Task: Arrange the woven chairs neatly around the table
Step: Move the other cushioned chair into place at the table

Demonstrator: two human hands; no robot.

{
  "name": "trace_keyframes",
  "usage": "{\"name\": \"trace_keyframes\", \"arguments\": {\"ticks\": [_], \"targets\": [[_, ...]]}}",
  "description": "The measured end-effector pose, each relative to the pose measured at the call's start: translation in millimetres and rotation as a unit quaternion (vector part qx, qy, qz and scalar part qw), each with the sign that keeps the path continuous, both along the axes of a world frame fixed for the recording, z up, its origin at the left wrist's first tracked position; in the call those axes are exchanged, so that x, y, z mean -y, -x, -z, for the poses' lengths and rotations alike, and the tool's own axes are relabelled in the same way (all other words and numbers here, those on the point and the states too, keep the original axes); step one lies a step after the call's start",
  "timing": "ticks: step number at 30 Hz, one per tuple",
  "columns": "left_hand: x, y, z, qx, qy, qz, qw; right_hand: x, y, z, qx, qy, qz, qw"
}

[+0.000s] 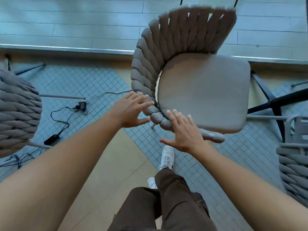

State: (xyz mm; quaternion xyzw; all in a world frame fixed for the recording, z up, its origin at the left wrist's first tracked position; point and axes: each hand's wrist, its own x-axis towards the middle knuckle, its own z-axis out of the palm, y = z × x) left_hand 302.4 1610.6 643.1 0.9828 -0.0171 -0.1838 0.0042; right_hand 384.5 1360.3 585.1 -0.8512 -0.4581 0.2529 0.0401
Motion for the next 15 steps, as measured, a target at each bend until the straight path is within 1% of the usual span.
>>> {"name": "trace_keyframes", "arguments": {"ticks": [3, 9, 15], "targets": [[-13, -16, 8, -0.025, -0.003, 0.031, 0.999, -10, 0, 5, -0.017, 0.000, 0.020, 1.000], [-50, -46, 20, -0.076, -0.073, 0.118, 0.987, -38, 5, 12, -0.036, -0.007, 0.055, 0.998], [-84, -77, 40, -0.088, -0.123, 0.210, 0.966, -75, 16, 19, -0.008, -0.009, 0.115, 0.993]]}}
